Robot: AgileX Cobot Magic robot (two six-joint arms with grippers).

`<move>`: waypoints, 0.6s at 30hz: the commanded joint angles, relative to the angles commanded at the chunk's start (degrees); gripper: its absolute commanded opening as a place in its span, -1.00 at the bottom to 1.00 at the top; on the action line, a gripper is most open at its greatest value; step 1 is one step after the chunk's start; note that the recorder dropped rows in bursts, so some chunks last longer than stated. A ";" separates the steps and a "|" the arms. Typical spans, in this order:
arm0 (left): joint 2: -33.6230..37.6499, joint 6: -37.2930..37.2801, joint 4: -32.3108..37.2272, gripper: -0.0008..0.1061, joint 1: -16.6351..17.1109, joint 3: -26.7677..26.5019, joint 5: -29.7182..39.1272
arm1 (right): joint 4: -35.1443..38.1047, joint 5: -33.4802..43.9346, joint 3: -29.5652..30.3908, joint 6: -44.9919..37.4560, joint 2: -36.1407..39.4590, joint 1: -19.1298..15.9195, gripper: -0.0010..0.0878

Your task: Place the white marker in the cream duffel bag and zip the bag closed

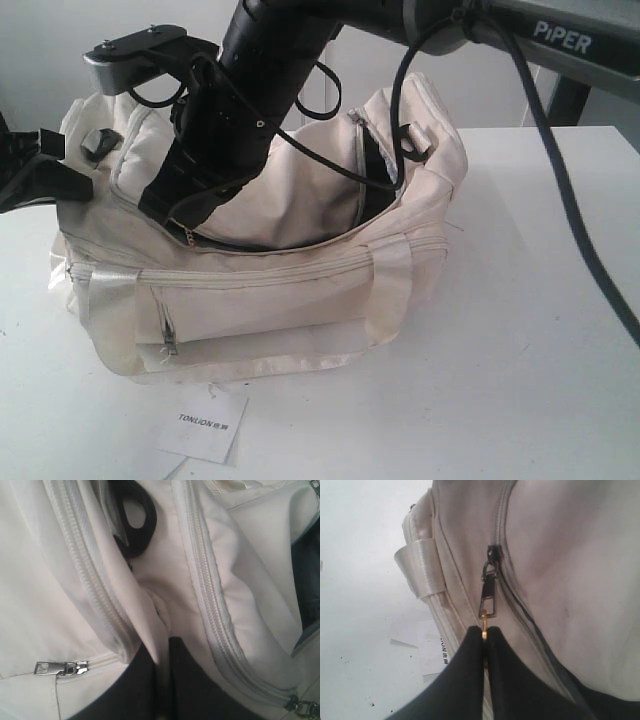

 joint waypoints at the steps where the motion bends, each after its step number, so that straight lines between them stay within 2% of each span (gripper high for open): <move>1: 0.00 0.00 0.00 -0.98 0.00 0.00 0.00 | 0.00 0.00 0.00 0.00 0.00 0.00 -0.98; 11: 0.00 0.00 0.00 -0.98 0.00 0.00 0.00 | -0.01 0.00 0.00 1.61 -0.10 0.00 -0.98; 18: 0.00 0.00 0.00 -0.98 0.00 0.00 0.00 | -2.65 0.00 0.00 2.09 -0.10 0.00 -0.98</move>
